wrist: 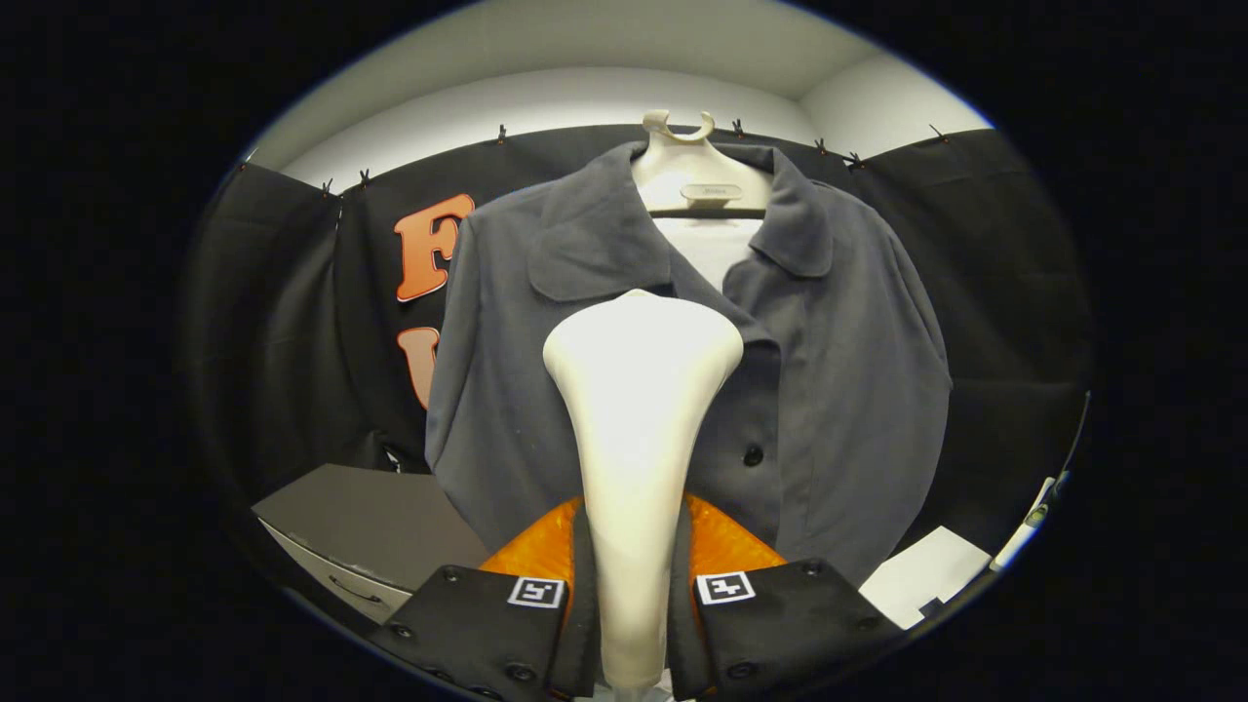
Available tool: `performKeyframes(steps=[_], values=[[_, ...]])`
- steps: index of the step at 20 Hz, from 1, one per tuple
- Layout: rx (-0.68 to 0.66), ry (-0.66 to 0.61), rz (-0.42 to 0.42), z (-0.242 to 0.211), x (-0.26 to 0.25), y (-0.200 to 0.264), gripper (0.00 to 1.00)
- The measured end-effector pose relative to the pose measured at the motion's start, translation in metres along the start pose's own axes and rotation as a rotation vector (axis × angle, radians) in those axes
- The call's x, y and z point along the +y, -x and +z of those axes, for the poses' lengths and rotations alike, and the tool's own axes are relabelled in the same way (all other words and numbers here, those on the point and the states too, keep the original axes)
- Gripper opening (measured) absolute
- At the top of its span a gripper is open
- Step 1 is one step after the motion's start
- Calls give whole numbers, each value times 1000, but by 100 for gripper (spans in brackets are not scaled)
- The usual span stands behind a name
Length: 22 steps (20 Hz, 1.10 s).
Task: Iron the clothes twice with a garment steamer, once on the left side and once on the right side.
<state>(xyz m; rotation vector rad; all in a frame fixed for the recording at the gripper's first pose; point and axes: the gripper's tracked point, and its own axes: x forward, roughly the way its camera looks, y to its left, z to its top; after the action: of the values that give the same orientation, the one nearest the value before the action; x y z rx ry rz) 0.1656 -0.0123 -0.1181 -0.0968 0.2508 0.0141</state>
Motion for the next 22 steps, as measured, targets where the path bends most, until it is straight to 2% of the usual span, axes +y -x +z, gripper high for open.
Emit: performKeyframes(steps=[13, 22], values=[[146, -35, -9, -136, -19, 3, 36], [200, -49, -16, -179, -22, 7, 36]])
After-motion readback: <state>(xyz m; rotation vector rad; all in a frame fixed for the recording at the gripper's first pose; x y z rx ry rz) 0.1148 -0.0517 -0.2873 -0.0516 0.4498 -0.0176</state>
